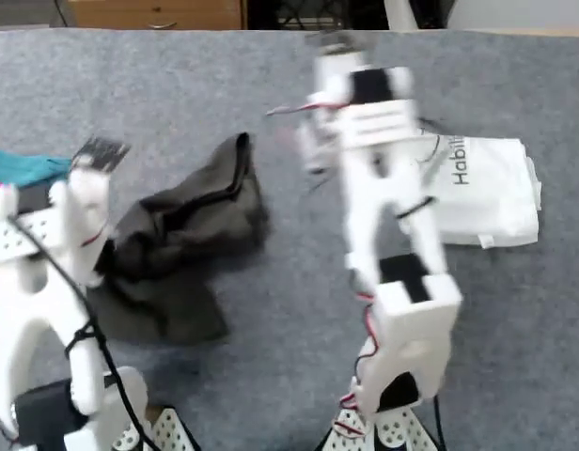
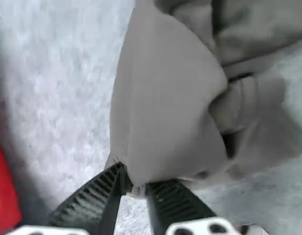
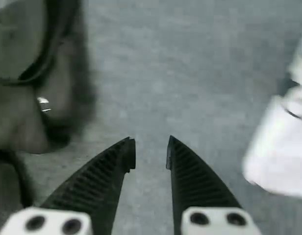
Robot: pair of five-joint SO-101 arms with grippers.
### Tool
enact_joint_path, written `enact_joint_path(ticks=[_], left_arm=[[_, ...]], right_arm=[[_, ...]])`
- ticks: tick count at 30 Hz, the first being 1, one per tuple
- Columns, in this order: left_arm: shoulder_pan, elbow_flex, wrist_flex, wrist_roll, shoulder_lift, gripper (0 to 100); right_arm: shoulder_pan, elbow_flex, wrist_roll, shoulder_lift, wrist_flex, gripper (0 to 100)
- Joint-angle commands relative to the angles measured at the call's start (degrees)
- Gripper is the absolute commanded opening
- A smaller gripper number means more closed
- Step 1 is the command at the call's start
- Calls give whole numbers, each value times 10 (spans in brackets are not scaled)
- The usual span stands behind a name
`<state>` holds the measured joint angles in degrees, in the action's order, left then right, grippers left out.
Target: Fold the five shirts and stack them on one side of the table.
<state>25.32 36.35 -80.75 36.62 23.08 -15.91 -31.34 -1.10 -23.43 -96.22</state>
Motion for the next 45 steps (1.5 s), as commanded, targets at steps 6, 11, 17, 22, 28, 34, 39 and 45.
enact_joint_path(ticks=[6,11,17,22,28,34,39,45], left_arm=[[174,32,113,-75,25,273],[186,8,58,-76,25,265],[183,14,53,-106,25,208],[185,14,47,-111,20,200],[182,4,24,-111,20,200],[177,-44,24,-111,24,276],[99,-68,-24,-110,25,284],[-104,-97,-103,-109,26,273]], right_arm=[[-136,-34,-84,-124,80,114],[-156,-149,35,-244,67,114],[-149,-306,78,-380,-8,94],[-107,-380,81,-407,-51,11],[-48,-255,78,-306,-51,13],[21,10,10,-145,-50,13],[98,156,-76,-33,-49,13],[155,232,-207,21,-45,14]])
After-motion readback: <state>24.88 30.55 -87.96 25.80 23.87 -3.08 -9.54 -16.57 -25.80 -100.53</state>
